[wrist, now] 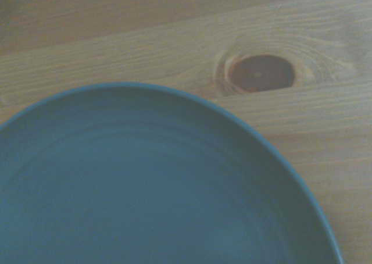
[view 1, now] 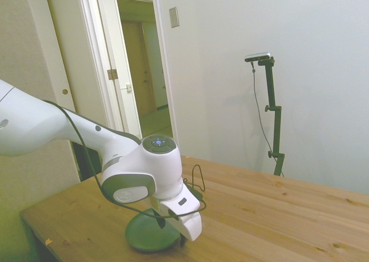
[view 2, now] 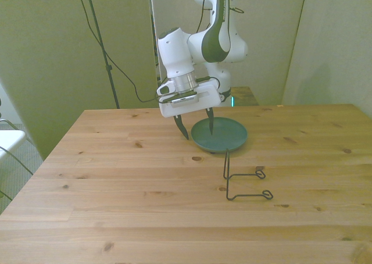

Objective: Load the plate

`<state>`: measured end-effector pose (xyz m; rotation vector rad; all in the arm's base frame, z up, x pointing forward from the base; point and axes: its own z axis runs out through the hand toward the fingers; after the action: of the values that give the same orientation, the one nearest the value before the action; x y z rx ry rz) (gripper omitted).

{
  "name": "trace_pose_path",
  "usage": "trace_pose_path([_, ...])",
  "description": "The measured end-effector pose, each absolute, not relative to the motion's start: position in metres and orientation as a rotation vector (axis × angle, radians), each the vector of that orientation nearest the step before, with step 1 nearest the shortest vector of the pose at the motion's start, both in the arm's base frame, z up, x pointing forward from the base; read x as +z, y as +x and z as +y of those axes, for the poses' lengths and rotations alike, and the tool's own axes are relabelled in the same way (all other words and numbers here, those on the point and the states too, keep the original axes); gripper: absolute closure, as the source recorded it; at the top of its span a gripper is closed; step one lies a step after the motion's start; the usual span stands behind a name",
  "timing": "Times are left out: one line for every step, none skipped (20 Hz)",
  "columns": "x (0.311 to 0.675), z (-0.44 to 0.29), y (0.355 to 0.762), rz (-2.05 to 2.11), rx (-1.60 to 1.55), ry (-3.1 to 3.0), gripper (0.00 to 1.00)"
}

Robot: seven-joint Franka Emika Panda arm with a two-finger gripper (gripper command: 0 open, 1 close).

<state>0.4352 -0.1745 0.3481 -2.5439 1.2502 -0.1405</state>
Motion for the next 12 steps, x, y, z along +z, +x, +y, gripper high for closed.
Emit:
trace_pose_path([0.348, -0.174, 0.435, 1.248, -0.139, -2.548, 1.00])
trace_pose_path([0.347, -0.174, 0.435, 1.245, -0.137, -2.553, 1.00])
trace_pose_path([0.347, -0.175, 0.436, 1.245, -0.136, -2.557, 1.00])
trace_pose_path([0.346, -0.176, 0.436, 1.246, -0.135, -2.559, 1.00])
trace_pose_path([0.346, -0.177, 0.436, 1.246, -0.133, -2.562, 1.00])
trace_pose_path([0.346, -0.178, 0.436, 1.245, -0.132, -2.567, 1.00])
trace_pose_path([0.345, -0.179, 0.436, 1.244, -0.131, -2.572, 1.00])
trace_pose_path([0.345, -0.180, 0.436, 1.244, -0.131, -2.576, 1.00])
trace_pose_path([0.344, -0.181, 0.436, 1.244, -0.130, -2.579, 1.00])
trace_pose_path([0.344, -0.182, 0.436, 1.245, -0.130, -2.581, 1.00])
trace_pose_path([0.344, -0.183, 0.436, 1.246, -0.129, -2.584, 1.00])
trace_pose_path([0.344, -0.185, 0.436, 1.248, -0.129, -2.586, 1.00])
